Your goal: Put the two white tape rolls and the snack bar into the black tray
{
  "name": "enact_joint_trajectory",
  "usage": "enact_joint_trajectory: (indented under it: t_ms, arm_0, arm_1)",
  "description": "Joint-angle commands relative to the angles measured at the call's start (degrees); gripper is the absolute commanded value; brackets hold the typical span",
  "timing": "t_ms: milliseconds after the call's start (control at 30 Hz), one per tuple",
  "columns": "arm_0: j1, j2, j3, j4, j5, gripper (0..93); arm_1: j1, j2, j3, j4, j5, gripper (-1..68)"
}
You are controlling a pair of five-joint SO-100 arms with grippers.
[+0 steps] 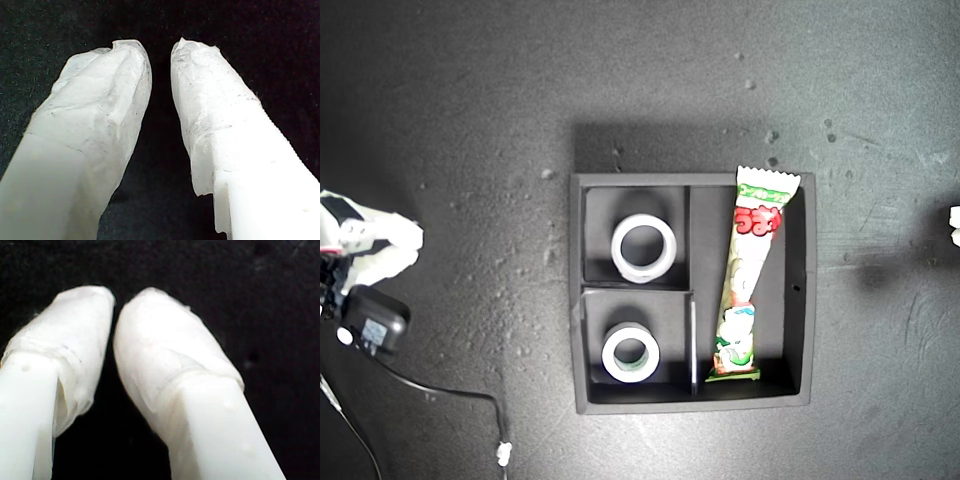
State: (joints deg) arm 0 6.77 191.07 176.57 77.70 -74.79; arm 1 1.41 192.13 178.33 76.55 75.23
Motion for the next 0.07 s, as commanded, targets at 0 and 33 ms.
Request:
enact_joint_trajectory:
  t_ms: [0,33]
  arm_0:
    - [-0.6,3.0,3.3,2.1,-0.5,0.3]
    - [-0.6,3.0,3.3,2.1,-0.5,0.3]
  arm_1:
    - [-0.1,-0.2,0.7,0.3,-9.1,2.7]
    - [-0.1,-0.2,0.7,0.3,-9.1,2.7]
